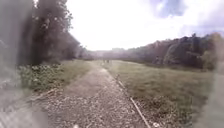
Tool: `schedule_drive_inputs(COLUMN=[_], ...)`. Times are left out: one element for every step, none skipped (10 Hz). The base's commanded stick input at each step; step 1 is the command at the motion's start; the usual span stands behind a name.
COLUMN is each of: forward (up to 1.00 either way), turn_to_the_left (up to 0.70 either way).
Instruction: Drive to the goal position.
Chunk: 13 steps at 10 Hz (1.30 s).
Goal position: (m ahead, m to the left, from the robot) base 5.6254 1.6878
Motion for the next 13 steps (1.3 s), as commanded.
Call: schedule_drive_inputs(forward=[0.7, 0.7, 0.7, 0.7, 0.7, 0.7, 0.7, 0.7, 0.7, 0.7, 0.7, 0.7, 0.7], turn_to_the_left=[0.01, 0.01, 0.01, 0.01, 0.01, 0.01, 0.01, 0.01, 0.01, 0.01, 0.01, 0.01, 0.01])
